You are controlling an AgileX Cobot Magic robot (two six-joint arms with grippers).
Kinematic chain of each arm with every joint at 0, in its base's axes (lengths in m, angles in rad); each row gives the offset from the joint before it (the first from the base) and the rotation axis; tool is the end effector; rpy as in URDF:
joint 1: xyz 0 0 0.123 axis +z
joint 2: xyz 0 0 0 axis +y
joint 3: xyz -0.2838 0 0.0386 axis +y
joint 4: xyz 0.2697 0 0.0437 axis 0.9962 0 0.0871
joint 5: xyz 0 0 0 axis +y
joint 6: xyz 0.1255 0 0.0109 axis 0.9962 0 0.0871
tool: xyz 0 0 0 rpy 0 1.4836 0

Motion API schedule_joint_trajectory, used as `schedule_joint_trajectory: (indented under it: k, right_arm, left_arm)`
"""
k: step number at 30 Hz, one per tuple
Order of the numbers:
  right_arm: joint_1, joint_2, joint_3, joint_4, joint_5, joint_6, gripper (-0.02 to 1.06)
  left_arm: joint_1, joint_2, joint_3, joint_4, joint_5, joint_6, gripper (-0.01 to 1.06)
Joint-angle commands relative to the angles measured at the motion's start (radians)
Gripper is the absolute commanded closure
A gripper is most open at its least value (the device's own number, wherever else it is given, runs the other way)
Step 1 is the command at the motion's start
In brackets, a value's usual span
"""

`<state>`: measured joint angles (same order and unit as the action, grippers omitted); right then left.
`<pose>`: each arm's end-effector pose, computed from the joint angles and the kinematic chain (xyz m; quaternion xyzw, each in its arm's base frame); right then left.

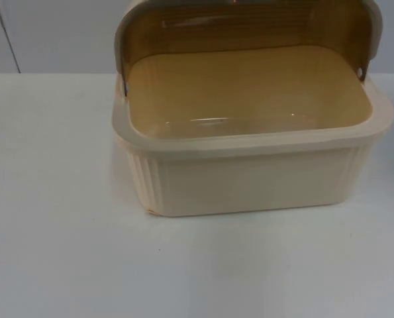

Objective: Open the box lid with the left hand, place the block into the box with the right hand, then close the box lid with the left hand.

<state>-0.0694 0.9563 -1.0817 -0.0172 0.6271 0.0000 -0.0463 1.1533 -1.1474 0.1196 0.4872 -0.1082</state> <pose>0.2446 -0.0183 0.4034 0.0260 0.8370 -0.0270 0.5458 0.3058 -0.0071 0.3908 0.0029 0.8341 0.0099 0.5515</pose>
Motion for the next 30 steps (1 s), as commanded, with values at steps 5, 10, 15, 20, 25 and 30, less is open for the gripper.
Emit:
schedule_joint_trajectory:
  k: [5,10,15,20,25,30]
  right_arm:
    - [-0.027,-0.005,0.056,0.010,-0.020,-0.008,-0.01]
    - [-0.027,-0.005,0.064,0.017,-0.025,-0.008,-0.01]
    - [-0.027,-0.005,0.064,0.017,-0.036,-0.008,-0.01]
    - [-0.027,-0.005,0.064,0.017,-0.045,-0.011,-0.01]
    - [-0.027,-0.005,0.064,0.017,-0.048,-0.011,-0.01]
    - [-0.027,-0.005,0.064,0.017,-0.048,-0.011,-0.01]
  left_arm:
    - [-0.006,-0.005,0.003,-0.003,0.005,-0.020,0.01]
    - [0.001,-0.005,0.003,-0.006,0.061,-0.064,0.01]
    - [0.001,-0.005,0.003,0.024,0.068,-0.064,0.01]
    - [0.001,-0.005,0.003,0.004,0.047,-0.064,0.01]
    - [0.001,0.010,-0.010,-0.015,0.008,-0.047,0.01]
    - [-0.004,0.135,-0.127,-0.216,0.074,0.188,0.01]
